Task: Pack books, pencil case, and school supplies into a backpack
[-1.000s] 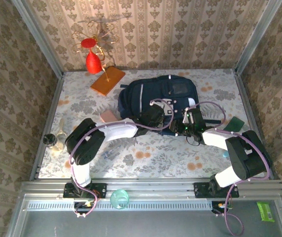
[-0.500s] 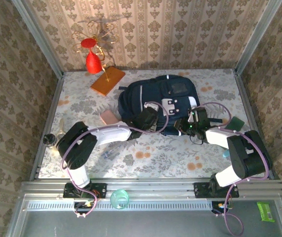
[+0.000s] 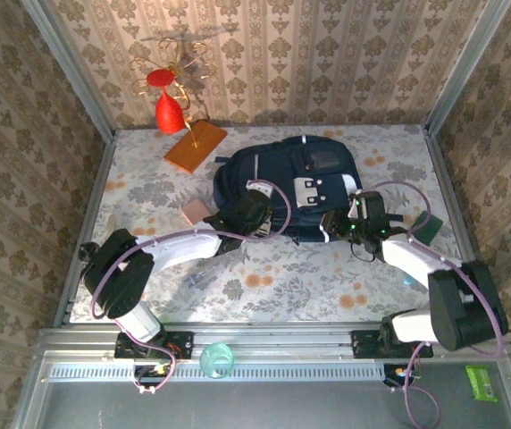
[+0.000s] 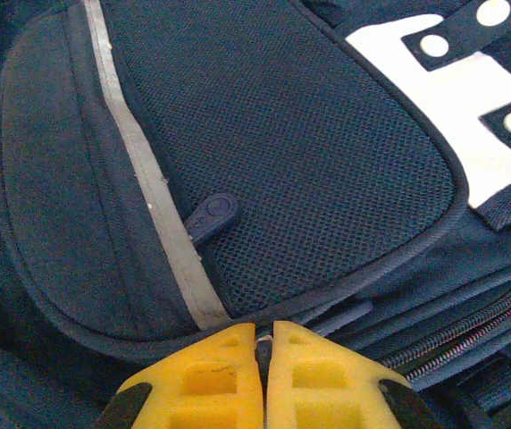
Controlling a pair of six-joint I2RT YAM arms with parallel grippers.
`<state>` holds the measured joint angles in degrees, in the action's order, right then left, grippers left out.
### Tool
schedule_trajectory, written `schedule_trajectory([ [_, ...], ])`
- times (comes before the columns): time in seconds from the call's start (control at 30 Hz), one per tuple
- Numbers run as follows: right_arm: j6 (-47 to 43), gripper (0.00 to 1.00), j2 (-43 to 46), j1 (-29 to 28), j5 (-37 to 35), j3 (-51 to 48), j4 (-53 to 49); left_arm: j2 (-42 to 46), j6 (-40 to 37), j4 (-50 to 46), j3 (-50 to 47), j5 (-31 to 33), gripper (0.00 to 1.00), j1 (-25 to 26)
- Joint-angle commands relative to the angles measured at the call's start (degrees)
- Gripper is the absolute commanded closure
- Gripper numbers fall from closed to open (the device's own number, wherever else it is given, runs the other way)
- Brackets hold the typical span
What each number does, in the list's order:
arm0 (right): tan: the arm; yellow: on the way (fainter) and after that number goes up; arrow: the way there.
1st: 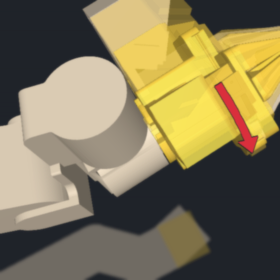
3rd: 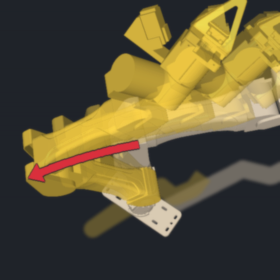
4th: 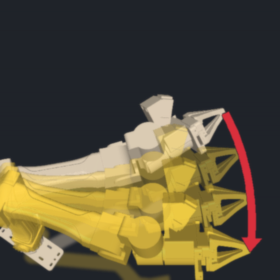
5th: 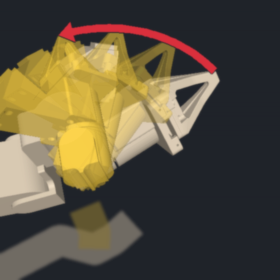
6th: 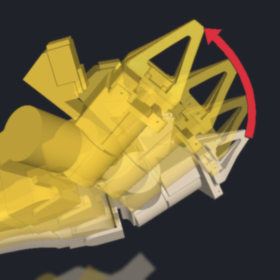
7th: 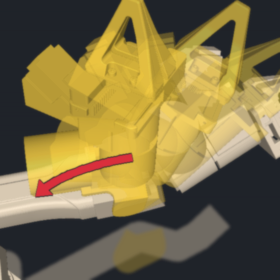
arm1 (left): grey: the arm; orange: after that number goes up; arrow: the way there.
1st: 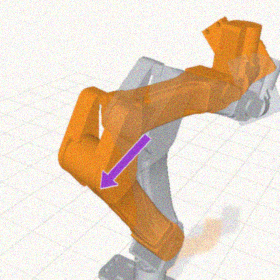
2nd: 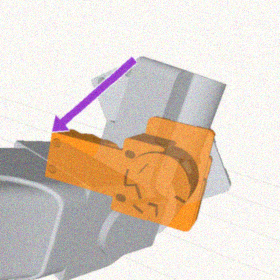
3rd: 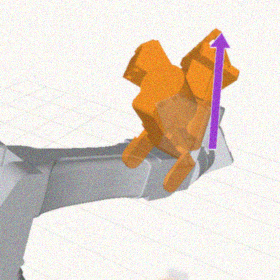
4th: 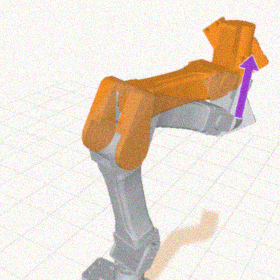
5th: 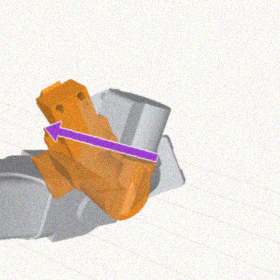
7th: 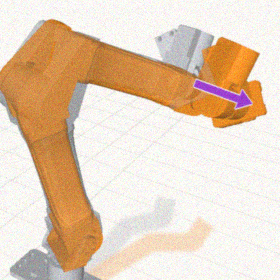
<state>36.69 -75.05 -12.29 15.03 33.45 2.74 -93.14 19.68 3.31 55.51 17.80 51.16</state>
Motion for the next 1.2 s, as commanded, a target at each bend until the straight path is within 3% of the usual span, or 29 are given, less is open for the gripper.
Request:
schedule_trajectory([
  [0.0, -3.15, 0.51, 4.93, -4.84, -2.22, 2.12, -3.46, 1.84, 0.43, 2.59, 0.99, -1.82, 1.00, 1.43],
  [0.33, 13.94, 0.30, 3.79, -11.41, -4.80, 2.12, -3.39, 1.94, 1.08, 3.66, 2.45, -3.22, 1.00, 3.83],
  [0.77, 25.96, 0.29, -2.67, -11.90, -13.97, 0.22, 4.20, 0.90, 1.65, 4.41, 2.95, -4.27, 1.00, 6.96],
  [0.97, 27.32, 0.39, -8.53, -11.94, -16.95, 1.41, 9.43, -0.28, 1.70, 4.47, 3.31, -4.78, 1.00, 7.90],
  [1.17, 24.00, 0.76, -7.58, -11.57, -24.71, -1.39, 11.94, 0.34, 1.00, 3.73, 2.31, -3.28, 1.00, 7.92],
])
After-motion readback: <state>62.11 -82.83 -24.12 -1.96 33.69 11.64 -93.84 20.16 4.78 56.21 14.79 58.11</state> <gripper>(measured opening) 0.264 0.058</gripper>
